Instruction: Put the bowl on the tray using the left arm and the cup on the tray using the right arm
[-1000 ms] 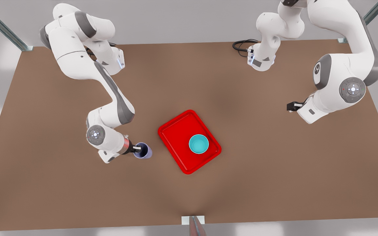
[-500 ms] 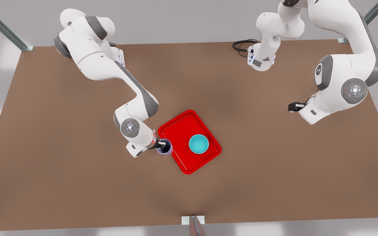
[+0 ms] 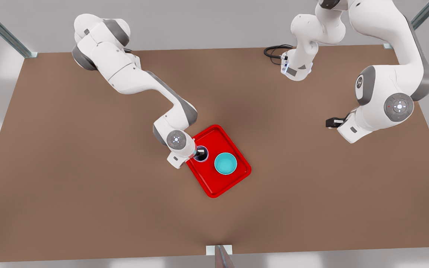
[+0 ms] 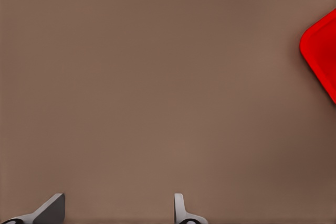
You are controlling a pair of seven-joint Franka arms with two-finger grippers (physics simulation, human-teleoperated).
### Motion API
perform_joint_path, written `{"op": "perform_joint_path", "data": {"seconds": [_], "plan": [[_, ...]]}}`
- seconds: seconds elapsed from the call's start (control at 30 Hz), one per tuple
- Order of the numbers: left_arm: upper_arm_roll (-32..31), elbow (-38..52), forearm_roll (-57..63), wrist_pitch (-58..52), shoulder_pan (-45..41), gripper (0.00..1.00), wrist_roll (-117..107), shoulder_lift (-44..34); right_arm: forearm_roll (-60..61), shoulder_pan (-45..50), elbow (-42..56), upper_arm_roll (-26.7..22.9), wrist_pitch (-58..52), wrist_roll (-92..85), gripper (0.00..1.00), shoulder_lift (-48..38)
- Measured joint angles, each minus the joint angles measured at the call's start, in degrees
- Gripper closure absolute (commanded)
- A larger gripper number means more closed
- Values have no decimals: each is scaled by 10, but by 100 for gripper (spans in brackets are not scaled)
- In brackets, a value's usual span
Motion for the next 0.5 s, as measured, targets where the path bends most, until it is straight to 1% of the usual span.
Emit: {"op": "perform_joint_path", "data": {"seconds": [0.03,0.33,0.4,0.47,0.5], "plan": [[0,0,0,0,1,0,0,0,-2,6,0,0,0,2,0,3],[0,3,-1,0,1,0,-3,-2,-2,3,4,-6,0,2,0,-8],[-1,4,-3,0,0,0,-2,-4,-2,-11,2,-24,-7,2,0,-52],[-2,11,-4,0,0,0,-3,-6,-2,-72,1,-25,-43,1,0,-109],[-2,24,-6,-7,0,0,-3,-3,-2,-114,1,-25,-85,-1,0,-154]]}}
